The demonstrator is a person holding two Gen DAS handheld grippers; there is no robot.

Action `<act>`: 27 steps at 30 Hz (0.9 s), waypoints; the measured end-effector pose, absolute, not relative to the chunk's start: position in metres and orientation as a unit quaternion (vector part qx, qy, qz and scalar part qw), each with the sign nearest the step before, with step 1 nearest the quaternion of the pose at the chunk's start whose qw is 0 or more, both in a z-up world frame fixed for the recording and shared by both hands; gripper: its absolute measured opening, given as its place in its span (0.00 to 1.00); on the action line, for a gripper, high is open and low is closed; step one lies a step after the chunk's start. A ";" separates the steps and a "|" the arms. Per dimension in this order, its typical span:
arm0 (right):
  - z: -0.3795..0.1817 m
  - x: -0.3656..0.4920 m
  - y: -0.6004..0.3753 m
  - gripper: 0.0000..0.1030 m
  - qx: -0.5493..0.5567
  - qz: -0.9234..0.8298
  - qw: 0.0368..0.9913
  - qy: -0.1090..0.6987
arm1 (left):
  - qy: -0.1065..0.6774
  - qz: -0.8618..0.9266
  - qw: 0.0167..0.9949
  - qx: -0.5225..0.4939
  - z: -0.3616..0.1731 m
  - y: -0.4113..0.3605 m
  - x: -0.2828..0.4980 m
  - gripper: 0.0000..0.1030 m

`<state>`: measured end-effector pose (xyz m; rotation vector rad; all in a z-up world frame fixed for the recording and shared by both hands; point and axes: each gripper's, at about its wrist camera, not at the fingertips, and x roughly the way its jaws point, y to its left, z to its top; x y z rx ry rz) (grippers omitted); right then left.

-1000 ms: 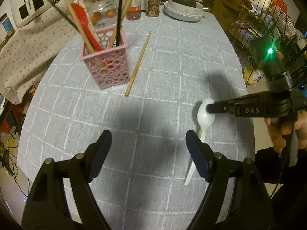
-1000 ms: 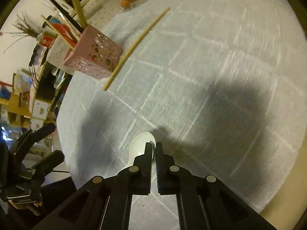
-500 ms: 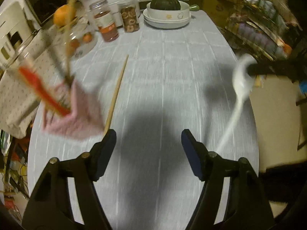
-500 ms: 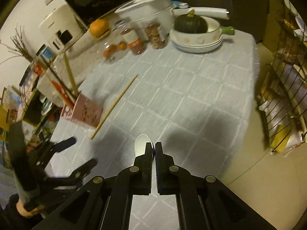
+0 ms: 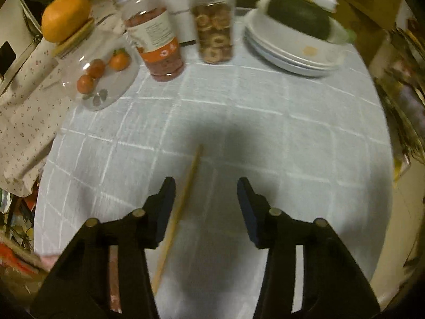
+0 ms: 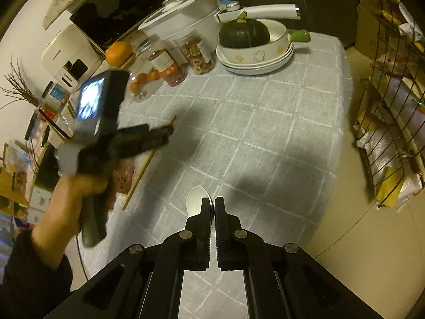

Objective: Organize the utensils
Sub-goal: 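Close the left tool on the loose wooden chopstick, then carry the wooden chopstick and white spoon over the pink basket with both tools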

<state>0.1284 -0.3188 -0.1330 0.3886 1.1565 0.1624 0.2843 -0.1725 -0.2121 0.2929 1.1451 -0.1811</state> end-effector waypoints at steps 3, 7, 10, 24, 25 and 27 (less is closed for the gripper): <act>-0.134 0.130 -0.318 0.03 0.181 0.077 0.815 0.544 | 0.558 -0.070 0.817 0.129 -0.226 -0.165 0.298 0.42; -0.136 0.133 -0.324 0.03 0.186 0.069 0.815 0.545 | 0.571 -0.072 0.809 0.118 -0.241 -0.158 0.302 0.38; -0.137 0.133 -0.327 0.03 0.188 0.066 0.815 0.544 | 0.577 -0.092 0.807 0.091 -0.242 -0.154 0.300 0.21; -0.121 0.125 -0.333 0.03 0.169 0.048 0.832 0.525 | 0.544 -0.136 0.811 0.167 -0.222 -0.190 0.220 0.06; -0.119 0.124 -0.334 0.03 0.167 0.048 0.835 0.522 | 0.539 -0.141 0.813 0.171 -0.217 -0.192 0.213 0.06; -0.114 0.122 -0.334 0.03 0.166 0.050 0.838 0.516 | 0.531 -0.147 0.816 0.175 -0.203 -0.193 0.206 0.06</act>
